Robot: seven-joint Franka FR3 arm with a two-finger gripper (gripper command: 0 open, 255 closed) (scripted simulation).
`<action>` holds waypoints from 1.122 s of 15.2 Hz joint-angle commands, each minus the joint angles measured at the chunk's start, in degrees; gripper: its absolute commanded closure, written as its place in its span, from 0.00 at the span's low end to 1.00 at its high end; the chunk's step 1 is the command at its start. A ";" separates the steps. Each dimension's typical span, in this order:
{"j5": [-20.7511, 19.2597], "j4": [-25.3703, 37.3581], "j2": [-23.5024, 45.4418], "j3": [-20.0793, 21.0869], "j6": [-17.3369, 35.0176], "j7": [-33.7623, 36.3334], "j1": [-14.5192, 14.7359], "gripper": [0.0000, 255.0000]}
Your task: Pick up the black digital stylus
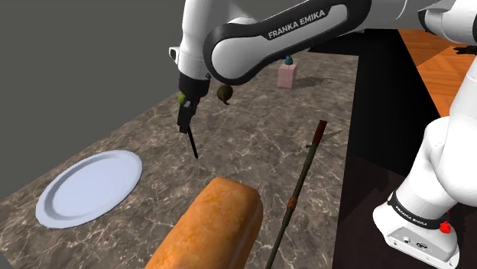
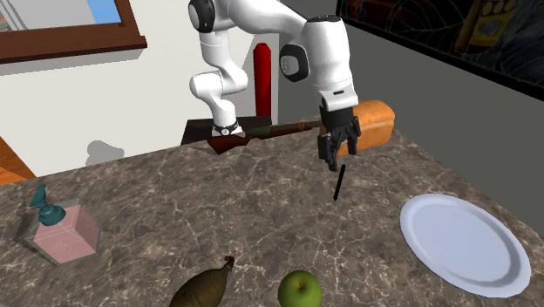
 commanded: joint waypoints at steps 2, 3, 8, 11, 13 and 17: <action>-0.15 -1.56 0.42 -0.02 2.00 0.06 0.03 0.00; -0.15 -1.54 0.43 -0.02 1.99 0.07 0.03 0.00; -0.18 -1.55 0.37 0.01 1.95 0.17 0.09 1.00; -0.17 -1.55 0.34 0.00 1.92 0.15 0.08 1.00; -0.16 -1.54 0.43 -0.02 1.99 0.07 0.03 1.00; 0.02 0.88 -0.10 0.02 -0.94 0.01 0.01 1.00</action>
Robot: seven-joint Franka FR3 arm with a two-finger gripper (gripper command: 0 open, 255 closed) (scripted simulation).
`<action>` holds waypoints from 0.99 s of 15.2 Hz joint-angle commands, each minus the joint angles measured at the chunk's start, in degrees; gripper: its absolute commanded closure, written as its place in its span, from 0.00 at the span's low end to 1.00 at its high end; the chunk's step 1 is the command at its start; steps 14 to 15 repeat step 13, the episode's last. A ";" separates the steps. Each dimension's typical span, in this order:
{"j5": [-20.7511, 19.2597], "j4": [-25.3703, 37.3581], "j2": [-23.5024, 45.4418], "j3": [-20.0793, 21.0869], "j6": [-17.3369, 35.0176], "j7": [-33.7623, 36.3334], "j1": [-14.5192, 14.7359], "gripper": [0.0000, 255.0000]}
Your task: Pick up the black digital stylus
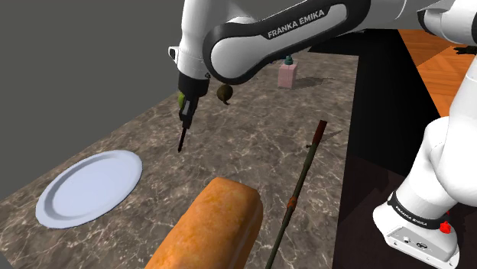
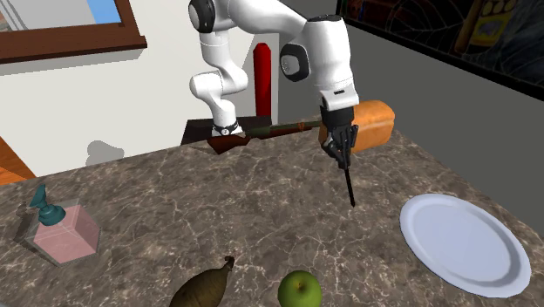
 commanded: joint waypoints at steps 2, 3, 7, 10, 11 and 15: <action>0.16 1.75 -0.48 0.02 -2.23 -0.08 -0.04 1.00; 0.19 2.43 -0.55 0.03 -2.98 -0.08 -0.03 1.00; 0.23 5.28 -0.73 0.06 -6.01 -0.07 -0.01 1.00; 0.21 7.60 -0.73 0.08 -8.32 -0.02 0.03 1.00; 0.20 8.41 -0.69 0.09 -9.10 -0.01 0.04 1.00; 0.20 8.54 -0.69 0.09 -9.22 0.00 0.05 1.00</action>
